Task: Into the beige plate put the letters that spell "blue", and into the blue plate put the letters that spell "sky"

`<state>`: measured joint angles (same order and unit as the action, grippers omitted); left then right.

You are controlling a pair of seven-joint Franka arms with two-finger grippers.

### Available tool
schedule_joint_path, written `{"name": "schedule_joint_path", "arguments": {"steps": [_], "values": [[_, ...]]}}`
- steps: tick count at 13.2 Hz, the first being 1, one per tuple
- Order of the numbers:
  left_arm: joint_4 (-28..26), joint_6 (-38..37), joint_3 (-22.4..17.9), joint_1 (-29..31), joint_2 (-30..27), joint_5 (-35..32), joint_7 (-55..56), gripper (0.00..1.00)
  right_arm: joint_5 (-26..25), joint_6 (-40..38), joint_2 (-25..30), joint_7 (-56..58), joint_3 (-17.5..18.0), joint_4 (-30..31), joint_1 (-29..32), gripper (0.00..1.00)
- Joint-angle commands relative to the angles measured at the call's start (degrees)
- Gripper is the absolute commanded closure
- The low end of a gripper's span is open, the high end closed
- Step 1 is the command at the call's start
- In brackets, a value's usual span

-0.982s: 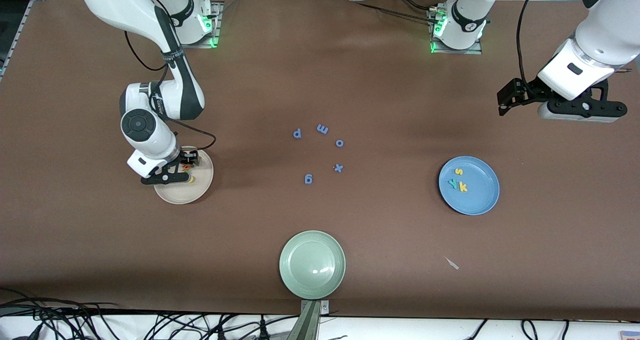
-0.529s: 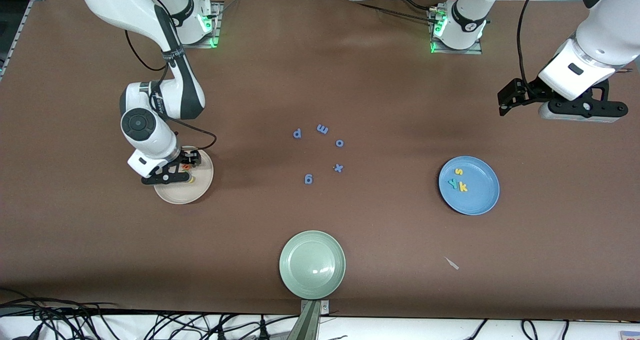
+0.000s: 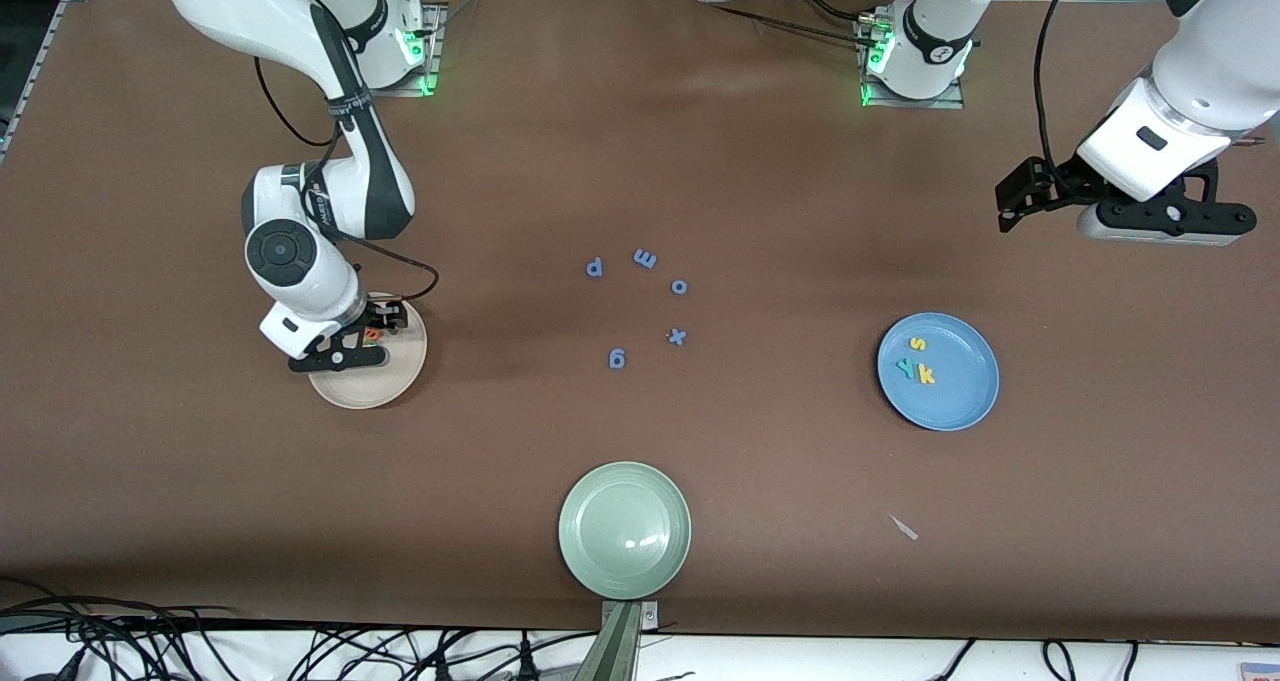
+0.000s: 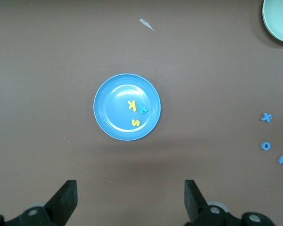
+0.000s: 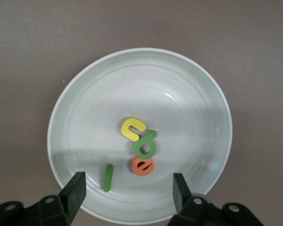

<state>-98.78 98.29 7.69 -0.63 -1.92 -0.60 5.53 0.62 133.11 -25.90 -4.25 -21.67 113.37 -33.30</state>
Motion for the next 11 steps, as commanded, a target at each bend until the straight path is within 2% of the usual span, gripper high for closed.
{"name": "schedule_joint_path", "arguments": {"steps": [1,8,10,11], "values": [[0.9,-1.1,0.0,0.4,-0.1,1.1,-0.9,0.0,0.9,-2.4,0.8,-0.9,0.4,-1.1,0.0,0.17],[0.9,-1.0,0.0,0.4,0.0,1.1,-0.9,0.0,0.9,-2.7,0.8,-1.0,0.4,-1.9,-0.2,0.17],[0.9,-1.1,0.0,0.4,0.0,1.1,-1.0,0.0,0.9,-8.9,0.8,-2.8,1.4,-7.3,-0.2,0.14],[0.9,-1.0,0.0,0.4,0.0,1.1,-1.0,0.0,0.9,-14.8,0.2,-3.3,1.5,-12.4,-0.2,0.07]]}}
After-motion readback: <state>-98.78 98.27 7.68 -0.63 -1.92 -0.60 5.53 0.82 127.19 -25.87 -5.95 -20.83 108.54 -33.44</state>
